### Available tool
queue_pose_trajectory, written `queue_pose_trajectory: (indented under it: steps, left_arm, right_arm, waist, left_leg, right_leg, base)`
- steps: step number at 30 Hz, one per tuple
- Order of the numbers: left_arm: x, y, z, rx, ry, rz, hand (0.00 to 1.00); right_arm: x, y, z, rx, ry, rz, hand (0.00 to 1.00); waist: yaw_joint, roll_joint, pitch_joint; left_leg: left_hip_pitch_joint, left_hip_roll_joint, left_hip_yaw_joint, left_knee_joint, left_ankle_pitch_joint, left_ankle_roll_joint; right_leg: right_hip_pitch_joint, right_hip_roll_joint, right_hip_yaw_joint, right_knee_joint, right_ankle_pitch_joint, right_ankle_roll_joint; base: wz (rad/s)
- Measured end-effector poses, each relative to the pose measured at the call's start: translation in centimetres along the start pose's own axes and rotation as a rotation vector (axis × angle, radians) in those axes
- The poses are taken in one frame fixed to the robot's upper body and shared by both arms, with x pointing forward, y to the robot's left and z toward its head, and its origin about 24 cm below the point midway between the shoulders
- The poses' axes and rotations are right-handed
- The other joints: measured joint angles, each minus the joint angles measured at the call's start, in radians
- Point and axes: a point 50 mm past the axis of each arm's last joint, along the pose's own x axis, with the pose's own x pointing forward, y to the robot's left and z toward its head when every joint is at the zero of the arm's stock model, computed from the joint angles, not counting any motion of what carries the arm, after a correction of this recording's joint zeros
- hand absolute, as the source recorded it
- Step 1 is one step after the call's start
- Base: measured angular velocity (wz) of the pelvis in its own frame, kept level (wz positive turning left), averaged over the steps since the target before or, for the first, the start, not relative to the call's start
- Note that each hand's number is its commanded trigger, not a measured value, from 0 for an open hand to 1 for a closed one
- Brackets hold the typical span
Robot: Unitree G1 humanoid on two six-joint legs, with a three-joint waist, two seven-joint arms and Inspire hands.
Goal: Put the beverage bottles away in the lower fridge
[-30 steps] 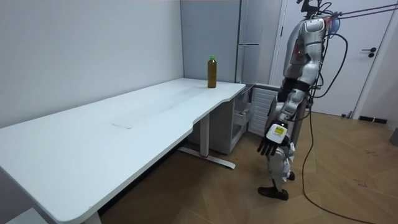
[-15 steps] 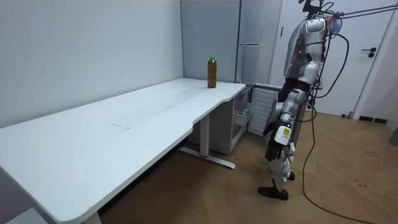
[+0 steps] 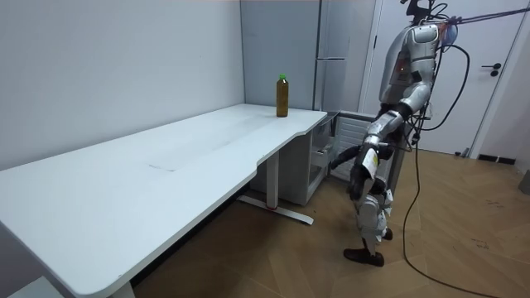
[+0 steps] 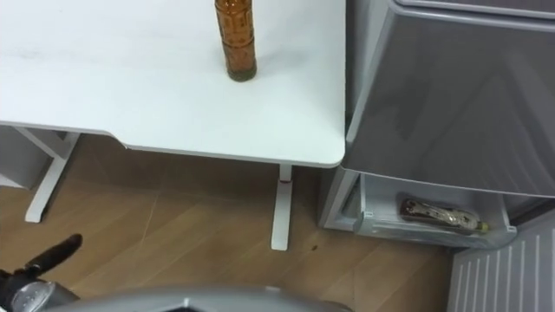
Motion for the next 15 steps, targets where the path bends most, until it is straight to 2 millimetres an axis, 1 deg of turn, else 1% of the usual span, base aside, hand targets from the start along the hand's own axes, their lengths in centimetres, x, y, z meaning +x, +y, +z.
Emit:
queue_pose_trajectory:
  steps: [1,3,4,6,7,9,10,11,12,13,15]
  left_arm:
    - [-0.1,-0.1,0.5,-0.006,-0.026,0.001,0.0]
    - [-0.3,-0.6,2.2,0.025,-0.15,0.009,0.0]
    - [-0.4,-0.7,2.6,0.036,-0.182,0.008,0.0]
    - [-0.9,-1.1,4.2,0.054,-0.291,0.008,0.0]
    - [-1.0,-1.3,4.7,0.053,-0.32,0.006,0.0]
    - [-2.0,-2.1,7.2,0.013,-0.441,-0.019,0.0]
    - [-2.3,-2.3,7.7,-0.007,-0.463,-0.029,0.0]
    - [-2.9,-2.6,8.8,-0.031,-0.508,-0.046,0.0]
    - [-3.4,-2.8,9.7,-0.049,-0.554,-0.063,0.0]
    - [-3.7,-3.0,10.2,-0.053,-0.582,-0.074,0.0]
    - [-4.9,-3.4,12.1,-0.102,-0.66,-0.114,0.0]
  right_arm:
    - [0.0,0.1,0.1,0.0,-0.006,0.002,0.0]
    - [0.0,0.0,0.3,-0.003,-0.025,0.001,0.0]
    - [0.0,0.0,0.3,-0.003,-0.029,0.0,0.0]
    - [0.0,-0.1,0.2,-0.017,-0.028,0.0,0.0]
    - [0.0,0.0,0.1,-0.023,-0.026,0.003,0.0]
    - [0.0,0.0,0.0,-0.029,-0.018,0.014,0.0]
    - [0.0,0.0,-0.1,-0.029,-0.017,0.015,0.0]
    - [0.0,-0.1,-0.3,-0.027,-0.01,0.018,0.0]
    - [0.0,-0.1,-0.3,-0.022,-0.01,0.029,0.0]
    - [0.0,0.0,-0.3,-0.019,-0.011,0.035,0.0]
    - [0.0,0.2,-0.3,-0.02,-0.014,0.052,0.0]
  waist:
    - [0.0,0.001,-0.0004]
    - [0.004,0.002,-0.0019]
    - [0.004,0.002,-0.0019]
    - [0.009,0.002,-0.0014]
    - [0.01,0.0,-0.0011]
    - [0.01,-0.003,-0.0019]
    - [0.01,-0.004,-0.0018]
    - [0.01,-0.005,-0.0002]
    - [0.008,-0.001,-0.0018]
    - [0.006,-0.002,-0.0016]
    - [-0.014,-0.003,-0.0015]
  left_leg:
    - [-0.001,0.0,-0.001,0.0,0.0,0.0]
    - [0.002,0.0,-0.004,0.0,0.001,0.0]
    - [0.002,0.0,-0.004,0.0,0.001,0.0]
    - [0.001,0.0,-0.006,0.0,0.001,-0.001]
    - [0.0,0.0,-0.008,0.0,0.002,-0.002]
    - [-0.005,-0.002,-0.017,0.001,0.003,-0.002]
    - [-0.004,-0.002,-0.017,0.0,0.003,-0.002]
    - [-0.004,-0.002,-0.017,0.0,0.003,-0.002]
    - [-0.004,-0.002,-0.018,0.0,0.003,-0.003]
    - [-0.004,-0.002,-0.02,0.0,0.004,-0.003]
    - [-0.007,-0.007,-0.033,0.001,0.005,-0.003]
  right_leg:
    - [0.0,0.0,0.0,0.0,0.0,0.0]
    - [0.002,0.0,-0.005,-0.001,0.001,0.0]
    - [0.003,0.0,-0.007,-0.001,0.002,0.0]
    - [0.002,0.001,-0.007,-0.001,0.002,0.0]
    - [0.001,0.001,-0.009,-0.001,0.002,0.0]
    - [0.001,0.001,-0.017,-0.002,0.002,0.0]
    - [0.002,0.001,-0.017,-0.002,0.002,0.0]
    - [0.002,0.001,-0.017,-0.003,0.002,0.0]
    - [0.003,0.001,-0.017,-0.004,0.002,0.0]
    - [0.004,0.001,-0.018,-0.005,0.002,0.0]
    - [0.013,0.001,-0.031,-0.02,0.002,-0.001]
  base:
    - [0.0]
    - [0.04]
    - [0.03]
    - [0.0]
    - [0.07]
    - [0.1]
    - [0.04]
    - [0.0]
    - [0.0]
    - [0.07]
    - [0.15]
